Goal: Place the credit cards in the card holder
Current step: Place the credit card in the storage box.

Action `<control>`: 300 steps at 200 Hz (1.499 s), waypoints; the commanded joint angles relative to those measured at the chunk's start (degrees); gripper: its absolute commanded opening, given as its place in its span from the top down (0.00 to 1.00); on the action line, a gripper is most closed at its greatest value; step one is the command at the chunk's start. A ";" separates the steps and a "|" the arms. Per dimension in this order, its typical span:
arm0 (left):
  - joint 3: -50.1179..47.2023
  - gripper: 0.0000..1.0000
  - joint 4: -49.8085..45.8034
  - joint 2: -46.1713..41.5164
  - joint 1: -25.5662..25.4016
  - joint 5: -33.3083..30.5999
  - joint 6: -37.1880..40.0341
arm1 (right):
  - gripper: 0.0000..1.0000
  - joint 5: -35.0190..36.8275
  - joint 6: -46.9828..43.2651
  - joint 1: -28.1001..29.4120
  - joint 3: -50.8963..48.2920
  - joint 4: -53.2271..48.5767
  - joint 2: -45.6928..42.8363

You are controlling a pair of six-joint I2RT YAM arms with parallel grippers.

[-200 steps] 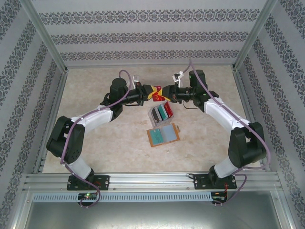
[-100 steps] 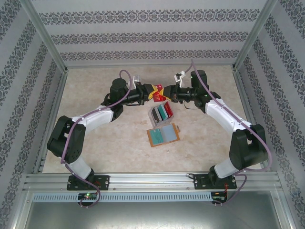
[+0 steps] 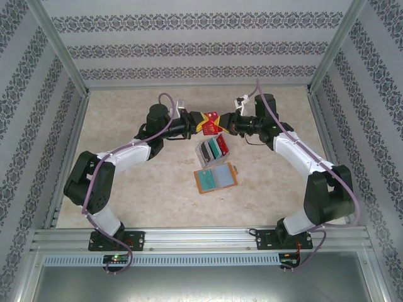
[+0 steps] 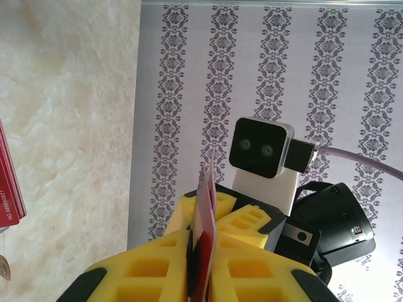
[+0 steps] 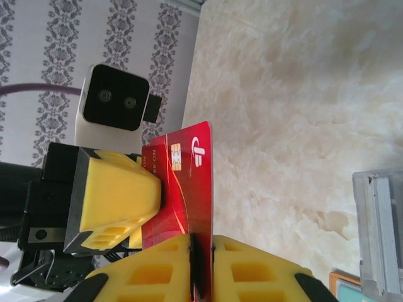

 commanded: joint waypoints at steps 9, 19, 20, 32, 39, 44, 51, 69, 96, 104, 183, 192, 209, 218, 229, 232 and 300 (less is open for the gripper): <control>0.52 0.87 7.16 -0.84 -0.58 1.37 -1.02 | 0.90 6.47 0.38 -1.64 -2.20 -1.96 -1.20; 0.46 0.87 6.97 -0.86 -0.55 1.31 -1.08 | 0.91 6.79 0.49 -1.78 -2.53 -1.97 -1.51; 0.49 0.87 6.95 -0.86 -0.54 1.26 -1.04 | 0.91 6.87 0.49 -1.81 -2.54 -1.94 -1.51; 0.38 0.88 6.67 -0.77 -0.58 1.16 -1.05 | 0.92 7.41 0.65 -1.95 -3.00 -1.91 -1.98; 0.27 0.88 6.66 -0.68 -0.59 1.00 -1.12 | 0.92 7.84 0.73 -2.15 -3.16 -1.95 -2.26; 0.10 0.89 6.66 -0.70 -0.60 0.99 -1.13 | 0.93 8.13 0.77 -2.32 -3.35 -1.92 -2.49; -0.05 0.89 6.66 -0.68 -0.62 0.76 -1.26 | 0.95 8.61 0.78 -2.49 -3.52 -1.94 -2.77; -0.85 0.92 5.15 -0.94 -0.54 -0.57 -1.39 | 0.95 10.20 0.53 -3.17 -4.19 -1.97 -3.99; -1.88 1.00 -7.97 -2.97 -0.45 -5.20 -2.68 | 0.96 12.66 -3.43 -3.65 -4.45 -2.89 -6.23; -2.05 1.00 -10.53 -3.63 -0.45 -6.17 -2.27 | 0.96 13.56 -5.63 -3.63 -4.27 -3.75 -6.56; -0.78 1.00 -25.44 -3.75 -0.36 -8.63 5.00 | 0.95 27.30 -26.58 2.54 0.31 -17.36 -0.25; -0.30 1.00 -27.25 -3.99 -0.42 -8.78 6.48 | 0.95 28.15 -28.18 3.54 0.53 -17.86 0.70; 0.87 1.00 -30.50 -4.34 -0.37 -8.97 9.18 | 0.95 29.03 -28.89 4.17 0.22 -17.46 2.21; 1.51 1.00 -31.88 -4.59 -0.38 -9.16 10.10 | 0.95 29.81 -29.51 4.49 0.19 -17.51 2.94; 1.87 1.00 -32.62 -4.71 -0.43 -9.16 10.92 | 0.95 30.84 -30.42 4.94 0.03 -17.23 3.78; 1.84 1.00 -32.71 -4.69 -0.37 -9.15 10.95 | 0.95 31.19 -30.59 5.07 0.19 -17.59 4.08; 0.74 1.00 -30.74 -4.69 -0.37 -8.66 10.25 | 0.94 36.68 -34.34 8.12 2.23 -18.70 7.81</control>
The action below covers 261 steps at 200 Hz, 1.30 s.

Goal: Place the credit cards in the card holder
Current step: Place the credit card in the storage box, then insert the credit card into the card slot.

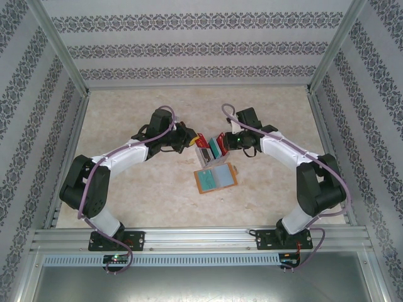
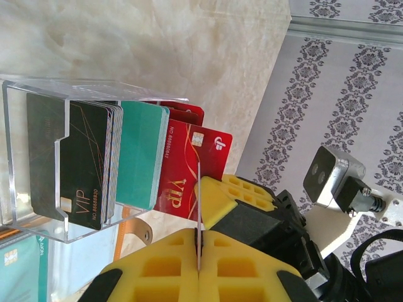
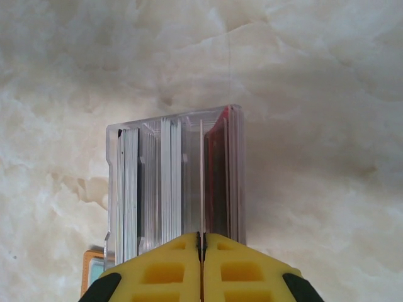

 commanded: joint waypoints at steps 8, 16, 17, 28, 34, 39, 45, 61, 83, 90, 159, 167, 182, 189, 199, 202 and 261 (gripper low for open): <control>0.59 1.00 -0.61 -1.82 -0.44 -0.33 1.04 | 0.93 4.29 -2.59 1.00 1.78 -0.21 1.26; 0.62 1.00 -0.53 -1.89 -0.43 -0.29 1.15 | 0.93 4.47 -2.59 1.09 2.00 -0.33 1.57; 0.61 1.00 -0.49 -1.85 -0.40 -0.25 1.18 | 0.92 4.54 -2.59 1.09 2.08 -0.36 1.57; 0.76 1.00 -0.43 -1.88 -0.41 0.02 1.38 | 0.93 5.04 -2.67 1.31 2.32 -0.53 1.88; 0.76 1.00 -0.51 -1.85 -0.41 0.02 1.47 | 0.92 5.29 -2.60 1.34 2.47 -0.68 2.00; 0.89 1.00 -0.53 -1.88 -0.40 0.08 1.59 | 0.90 5.41 -2.58 1.35 2.56 -0.88 2.10; 0.92 1.00 -0.45 -1.88 -0.42 0.15 1.72 | 0.86 5.48 -2.50 1.36 2.58 -0.99 2.11; 0.92 1.00 -0.10 -1.80 -0.45 0.63 2.06 | 0.82 5.29 -2.05 1.45 2.71 -1.41 1.62; 0.58 1.00 0.50 -1.71 -0.54 1.14 2.51 | 0.74 5.28 -1.50 1.45 2.21 -1.21 -0.18; 0.44 1.00 0.61 -1.67 -0.58 1.20 2.53 | 0.73 5.54 -1.53 1.45 1.90 -0.91 -0.61; -4.44 1.00 2.71 -4.48 -2.77 1.73 10.02 | 0.64 5.23 5.56 0.79 -5.07 -0.45 -13.23; -5.85 1.00 4.23 -5.12 -3.30 1.87 10.14 | 0.62 2.70 6.53 0.74 -6.19 -0.23 -14.94; -8.90 1.00 8.70 -6.38 -4.39 2.04 9.96 | 0.58 -3.71 9.68 0.41 -8.17 1.38 -17.41; -9.72 1.00 10.21 -6.91 -4.94 1.93 10.14 | 0.57 -7.13 12.17 0.22 -9.10 2.86 -18.16; -10.46 1.00 11.47 -7.46 -5.69 1.84 10.64 | 0.57 -12.56 15.20 0.26 -10.31 5.43 -18.70; -10.57 1.00 11.83 -7.62 -5.91 1.85 10.74 | 0.57 -13.94 15.98 0.26 -10.60 6.02 -18.79; -10.34 1.00 17.21 -8.83 -7.13 2.62 10.58 | 0.57 -28.43 24.03 -0.72 -13.90 14.05 -16.09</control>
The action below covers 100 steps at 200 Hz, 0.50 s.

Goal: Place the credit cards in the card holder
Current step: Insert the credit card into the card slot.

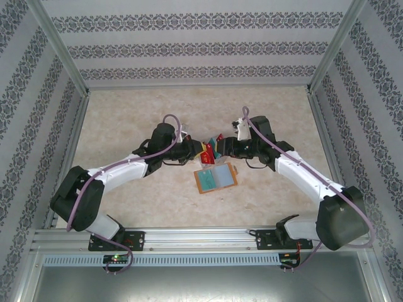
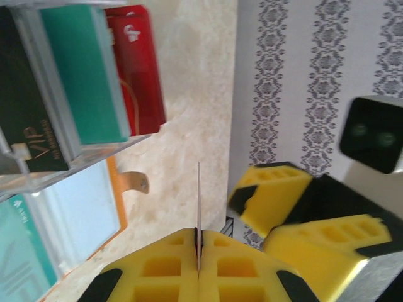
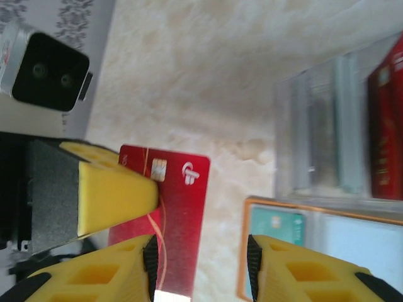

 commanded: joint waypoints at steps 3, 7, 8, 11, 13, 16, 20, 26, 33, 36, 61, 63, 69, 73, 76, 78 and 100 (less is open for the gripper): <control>0.79 1.00 5.34 -1.37 -0.49 1.29 1.36 | 0.57 -8.83 5.69 -1.46 -1.22 6.11 2.17; 1.14 1.00 5.53 -1.23 -0.48 1.55 1.29 | 0.57 -10.07 6.16 -1.62 -1.22 7.03 2.60; 1.22 1.00 5.56 -1.21 -0.44 1.64 1.28 | 0.57 -10.35 6.27 -1.62 -1.22 7.24 2.74; 1.43 1.00 5.78 -1.09 -0.48 1.92 1.21 | 0.58 -11.27 6.67 -1.85 -1.22 8.13 3.00; 1.62 1.00 5.97 -0.98 -0.51 2.05 1.17 | 0.58 -11.74 6.96 -2.00 -1.26 8.64 3.17; 1.86 1.00 6.17 -0.78 -0.54 2.31 1.19 | 0.58 -12.37 7.48 -2.13 -1.27 9.60 3.45; 2.20 1.00 6.41 -0.59 -0.47 2.58 1.04 | 0.59 -13.02 8.12 -2.24 -1.45 10.91 3.60; 2.59 1.00 6.99 -0.21 -0.49 2.98 0.50 | 0.59 -13.75 9.12 -2.52 -1.72 12.67 3.89; 2.80 1.00 8.49 0.18 -0.44 3.42 -0.45 | 0.61 -14.72 9.98 -3.07 -1.62 13.87 4.43; 2.88 1.00 9.28 0.33 -0.45 3.68 -1.05 | 0.61 -15.28 10.33 -3.33 -1.53 14.22 4.71; 3.50 0.99 17.14 2.49 -0.40 5.00 -6.28 | 0.62 -20.97 12.58 -6.41 -0.56 17.62 6.99; 3.56 0.99 17.71 2.75 -0.42 5.10 -6.65 | 0.62 -21.44 12.77 -6.59 -0.53 18.02 7.13; 4.21 0.99 19.05 3.40 -0.33 5.47 -7.57 | 0.63 -22.67 13.41 -7.07 0.00 18.77 7.73; 4.55 0.99 19.70 3.92 -0.36 5.72 -8.03 | 0.64 -23.28 13.72 -7.40 0.36 18.88 8.00; 4.91 0.99 20.02 4.32 -0.32 5.84 -8.22 | 0.64 -23.63 13.95 -7.53 0.58 18.95 8.17; 5.13 0.99 20.14 4.51 -0.31 5.91 -8.28 | 0.65 -23.77 14.06 -7.55 0.75 18.99 8.24; 6.38 0.98 20.87 5.86 -0.31 5.59 -8.35 | 0.74 -25.15 15.17 -7.86 1.45 20.60 8.28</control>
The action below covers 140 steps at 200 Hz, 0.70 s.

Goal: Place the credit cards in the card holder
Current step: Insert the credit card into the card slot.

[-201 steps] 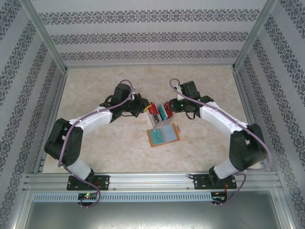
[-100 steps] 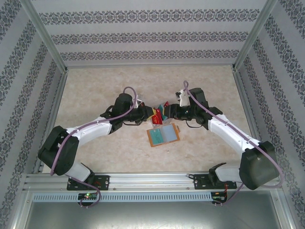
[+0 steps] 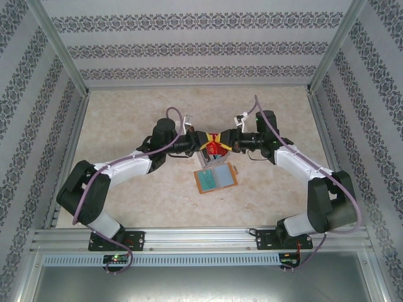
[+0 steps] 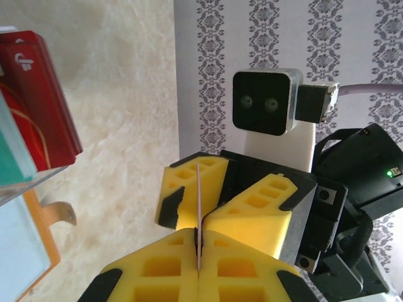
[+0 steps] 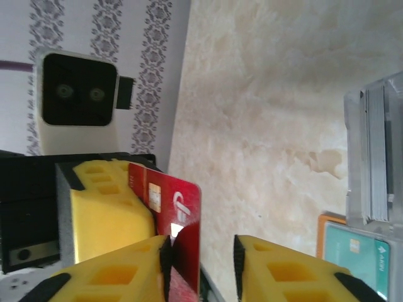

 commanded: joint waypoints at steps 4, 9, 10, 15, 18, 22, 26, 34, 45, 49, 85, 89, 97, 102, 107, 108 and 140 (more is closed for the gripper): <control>3.10 0.98 8.24 1.25 -0.31 2.08 -2.34 | 0.76 -5.27 2.90 -0.20 2.11 4.74 0.55; 3.33 0.98 8.19 1.50 -0.34 1.92 -2.29 | 0.79 -5.15 2.98 -0.24 2.24 4.55 0.51; 3.35 0.98 8.20 1.50 -0.33 1.86 -2.29 | 0.80 -5.08 2.97 -0.28 2.25 4.48 0.52; 3.57 0.98 8.03 1.71 -0.31 1.68 -2.29 | 0.84 -4.53 2.95 -0.45 2.29 4.04 0.41; 3.61 0.97 7.85 1.83 -0.31 1.57 -2.30 | 0.85 -4.15 2.80 -0.58 2.27 3.79 0.37; 3.83 0.97 7.58 2.00 -0.31 1.47 -2.30 | 0.86 -3.70 2.74 -0.72 2.18 3.71 0.15; 3.94 0.96 7.43 2.20 -0.31 1.37 -2.27 | 0.88 -3.34 2.74 -0.84 2.04 3.70 0.06; 4.19 0.94 7.14 2.53 -0.31 1.34 -2.28 | 0.94 -2.77 2.78 -1.10 1.82 3.72 -0.14; 4.41 0.92 7.07 3.06 -0.31 1.57 -2.61 | 0.96 -2.09 2.79 -1.37 1.72 3.92 -0.32; 4.46 0.91 7.15 3.22 -0.32 1.72 -2.72 | 0.96 -1.67 2.92 -1.47 1.60 3.94 -0.50; 3.80 0.76 7.42 3.49 -0.32 2.94 -3.29 | 0.99 2.30 6.06 -2.51 -0.32 8.22 -2.18; 3.53 0.75 7.42 3.40 -0.31 2.90 -3.34 | 0.99 2.52 6.72 -2.63 -0.65 9.26 -2.27; 2.94 0.74 7.46 3.15 -0.33 2.47 -3.42 | 0.99 2.70 7.79 -2.85 -1.06 10.78 -2.37; 2.64 0.75 7.62 3.09 -0.32 2.41 -3.43 | 0.99 2.80 8.29 -2.93 -1.17 11.29 -2.29; 2.52 0.75 7.83 3.00 -0.31 2.41 -3.43 | 0.99 2.96 8.63 -3.04 -1.18 11.41 -2.22; 2.54 0.75 7.85 3.00 -0.31 2.37 -3.43 | 0.99 2.98 8.65 -3.03 -1.18 11.42 -2.20; 2.63 0.78 8.44 2.92 -0.31 2.23 -3.44 | 0.99 3.32 9.06 -3.49 -1.53 11.87 -1.68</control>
